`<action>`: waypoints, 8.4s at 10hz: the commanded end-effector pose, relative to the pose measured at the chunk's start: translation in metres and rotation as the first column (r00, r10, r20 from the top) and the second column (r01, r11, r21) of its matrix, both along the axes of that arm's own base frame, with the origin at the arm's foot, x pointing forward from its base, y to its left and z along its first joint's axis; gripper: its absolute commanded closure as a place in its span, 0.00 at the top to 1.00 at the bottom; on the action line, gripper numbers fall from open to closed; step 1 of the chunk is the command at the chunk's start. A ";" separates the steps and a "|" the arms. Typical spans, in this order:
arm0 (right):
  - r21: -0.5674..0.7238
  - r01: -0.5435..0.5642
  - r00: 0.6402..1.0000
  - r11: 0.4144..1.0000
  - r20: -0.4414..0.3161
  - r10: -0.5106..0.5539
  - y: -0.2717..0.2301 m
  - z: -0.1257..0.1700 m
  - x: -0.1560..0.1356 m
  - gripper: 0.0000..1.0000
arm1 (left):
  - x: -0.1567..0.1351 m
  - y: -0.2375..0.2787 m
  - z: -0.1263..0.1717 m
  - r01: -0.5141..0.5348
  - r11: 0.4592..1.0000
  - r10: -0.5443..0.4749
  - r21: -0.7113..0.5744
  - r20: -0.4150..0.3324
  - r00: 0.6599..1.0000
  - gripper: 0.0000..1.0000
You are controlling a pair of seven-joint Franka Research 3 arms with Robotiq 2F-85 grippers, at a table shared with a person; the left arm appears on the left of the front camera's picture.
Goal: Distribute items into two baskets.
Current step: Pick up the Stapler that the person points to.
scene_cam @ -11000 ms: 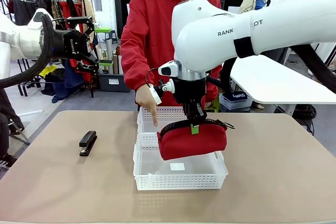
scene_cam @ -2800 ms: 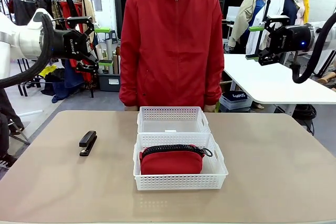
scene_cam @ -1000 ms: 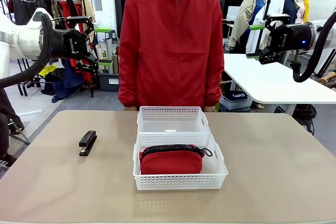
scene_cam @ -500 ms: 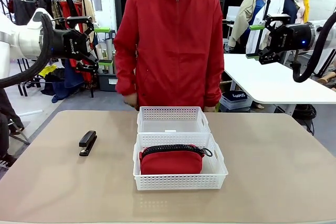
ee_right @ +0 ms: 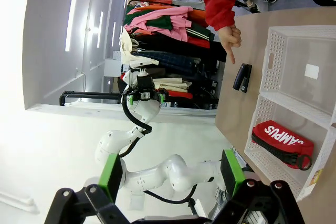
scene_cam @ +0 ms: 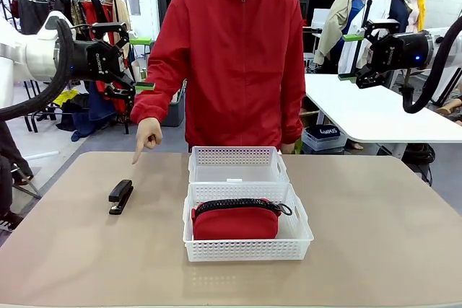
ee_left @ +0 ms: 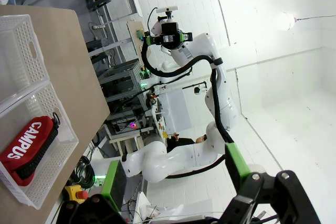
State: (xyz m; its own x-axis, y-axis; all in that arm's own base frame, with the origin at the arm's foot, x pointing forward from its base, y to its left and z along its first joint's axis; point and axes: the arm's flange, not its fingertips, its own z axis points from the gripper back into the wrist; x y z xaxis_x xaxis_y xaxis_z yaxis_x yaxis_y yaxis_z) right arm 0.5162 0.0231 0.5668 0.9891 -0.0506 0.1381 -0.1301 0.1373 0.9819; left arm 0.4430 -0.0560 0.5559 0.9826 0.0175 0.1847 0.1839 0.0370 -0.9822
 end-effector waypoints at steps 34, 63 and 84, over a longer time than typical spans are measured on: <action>0.003 0.000 1.000 1.000 0.002 0.000 0.000 0.001 -0.002 1.00 | 0.040 0.005 -0.071 -0.071 0.020 0.212 0.997 0.065 0.975 1.00; 0.003 0.000 1.000 1.000 0.002 0.000 0.000 0.001 -0.002 1.00 | 0.093 -0.018 -0.209 0.093 0.021 0.092 0.995 -0.095 0.991 0.00; 0.003 0.000 1.000 1.000 0.002 0.000 0.000 0.001 -0.002 1.00 | 0.043 -0.093 0.113 0.007 0.063 0.256 0.998 -0.023 0.967 0.00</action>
State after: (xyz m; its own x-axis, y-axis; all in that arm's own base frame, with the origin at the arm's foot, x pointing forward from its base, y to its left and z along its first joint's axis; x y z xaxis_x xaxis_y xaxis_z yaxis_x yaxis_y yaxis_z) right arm 0.5163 0.0232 0.5667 0.9892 -0.0505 0.1379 -0.1299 0.1374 0.9820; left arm 0.4879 -0.1518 0.6686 0.9972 0.0746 0.0097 -0.0744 0.9971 -0.0182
